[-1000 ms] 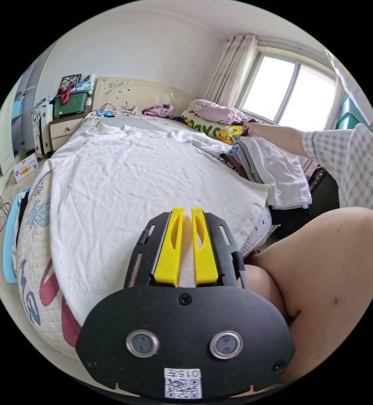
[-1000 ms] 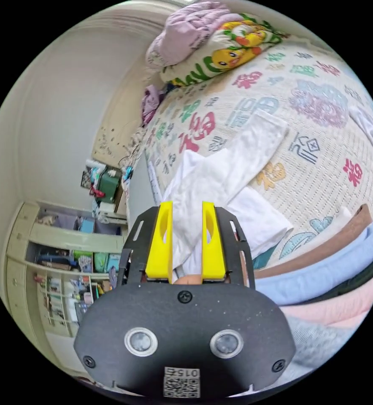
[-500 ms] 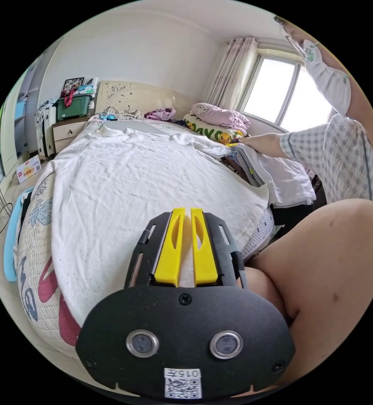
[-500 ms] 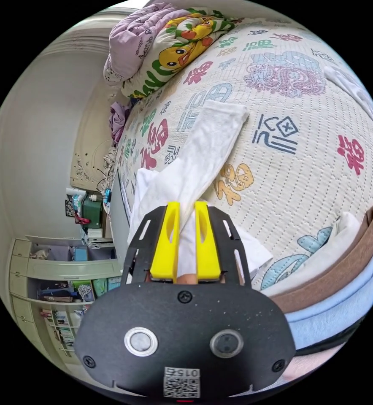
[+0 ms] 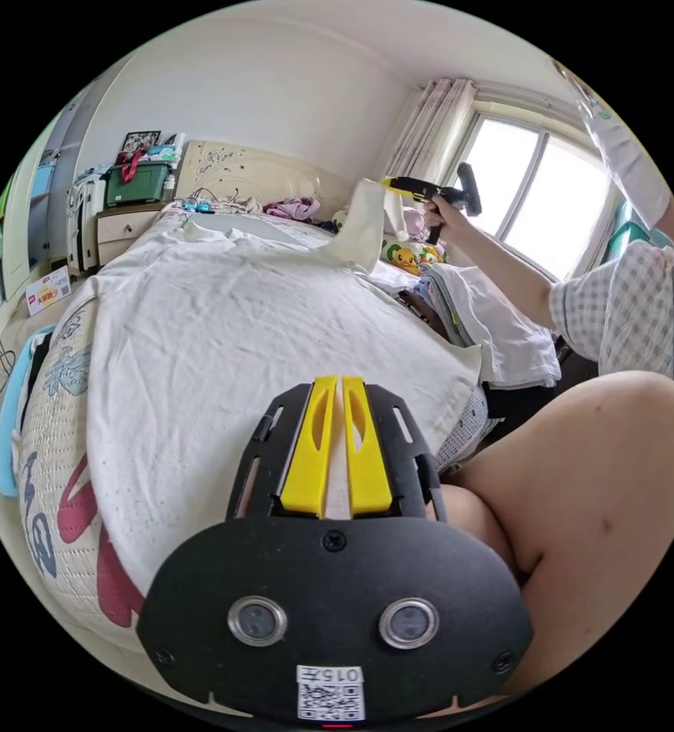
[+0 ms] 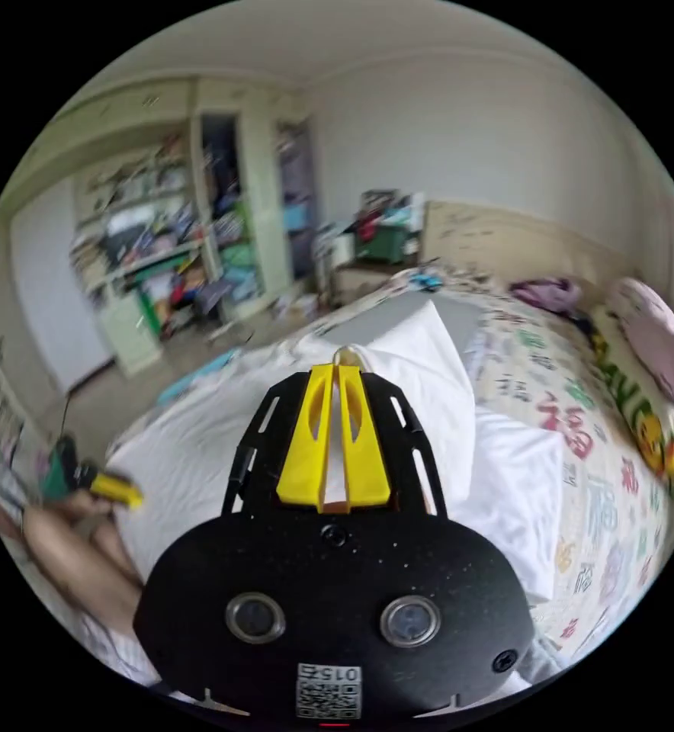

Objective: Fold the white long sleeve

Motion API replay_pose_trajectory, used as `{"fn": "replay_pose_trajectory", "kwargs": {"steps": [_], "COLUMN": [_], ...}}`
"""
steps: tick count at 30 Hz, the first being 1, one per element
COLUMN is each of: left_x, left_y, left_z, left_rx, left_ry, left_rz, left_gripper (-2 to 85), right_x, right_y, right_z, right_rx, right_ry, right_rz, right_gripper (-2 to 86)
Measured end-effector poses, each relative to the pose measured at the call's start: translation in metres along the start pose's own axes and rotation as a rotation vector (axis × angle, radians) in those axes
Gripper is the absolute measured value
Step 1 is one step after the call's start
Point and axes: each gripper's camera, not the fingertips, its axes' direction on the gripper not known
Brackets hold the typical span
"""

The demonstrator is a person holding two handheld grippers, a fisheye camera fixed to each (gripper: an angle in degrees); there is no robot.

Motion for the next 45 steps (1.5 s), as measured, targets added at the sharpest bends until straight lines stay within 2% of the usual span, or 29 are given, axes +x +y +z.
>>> {"fn": "replay_pose_trajectory", "kwargs": {"steps": [1, 4, 6, 13, 16, 20, 23, 25, 27, 29, 31, 34, 36, 39, 45], "left_x": [-0.005, -0.021, -0.029, -0.052, -0.059, -0.063, -0.071, -0.076, -0.082, -0.092, -0.107, -0.124, -0.131, -0.135, -0.129], "left_y": [0.000, 0.003, 0.005, 0.017, 0.020, 0.025, 0.033, 0.039, 0.042, 0.045, 0.048, 0.057, 0.059, 0.047, 0.015], "left_z": [-0.002, -0.009, -0.016, -0.041, -0.039, -0.049, -0.056, -0.068, -0.080, -0.092, -0.104, -0.107, -0.103, -0.098, -0.081], "left_rx": [0.002, 0.026, 0.047, 0.100, 0.094, 0.126, 0.143, 0.174, 0.226, 0.286, 0.357, 0.402, 0.397, 0.307, 0.140], "left_ry": [0.019, 0.081, 0.105, 0.118, 0.136, 0.128, 0.173, 0.156, 0.134, 0.139, 0.155, 0.187, 0.225, 0.201, 0.114], "left_rz": [-0.017, -0.076, -0.107, -0.143, -0.153, -0.150, -0.187, -0.205, -0.229, -0.270, -0.337, -0.453, -0.491, -0.492, -0.424], "left_gripper": [1.7, 4.6, 5.7, 6.3, 6.5, 6.8, 7.3, 8.0, 8.6, 10.0, 12.7, 14.7, 15.2, 14.6, 8.7], "right_x": [-0.051, -0.129, -0.149, -0.152, -0.133, -0.119, -0.144, -0.188, -0.232, -0.280, -0.335, -0.372, -0.381, -0.389, -0.417], "right_y": [0.014, 0.076, 0.110, 0.153, 0.152, 0.164, 0.157, 0.147, 0.143, 0.145, 0.164, 0.201, 0.220, 0.245, 0.272], "right_z": [0.023, 0.079, 0.095, 0.076, 0.104, 0.155, 0.142, 0.109, 0.089, 0.085, 0.101, 0.120, 0.113, 0.107, 0.146], "right_rx": [-0.092, -0.295, -0.348, -0.213, -0.270, -0.431, -0.344, -0.192, -0.122, -0.147, -0.260, -0.325, -0.265, -0.203, -0.402], "right_ry": [-0.071, -0.230, -0.238, -0.034, 0.066, 0.005, 0.036, -0.092, -0.221, -0.335, -0.403, -0.345, -0.317, -0.172, -0.104], "right_rz": [-0.057, -0.079, -0.060, 0.187, 0.306, 0.415, 0.393, 0.302, 0.186, 0.037, -0.096, -0.108, -0.067, -0.023, -0.139], "right_gripper": [-0.2, 0.5, 1.2, 9.4, 10.8, 7.7, 1.3, 0.0, -0.4, -0.4, -0.1, 2.9, 4.9, 7.9, 9.4]}}
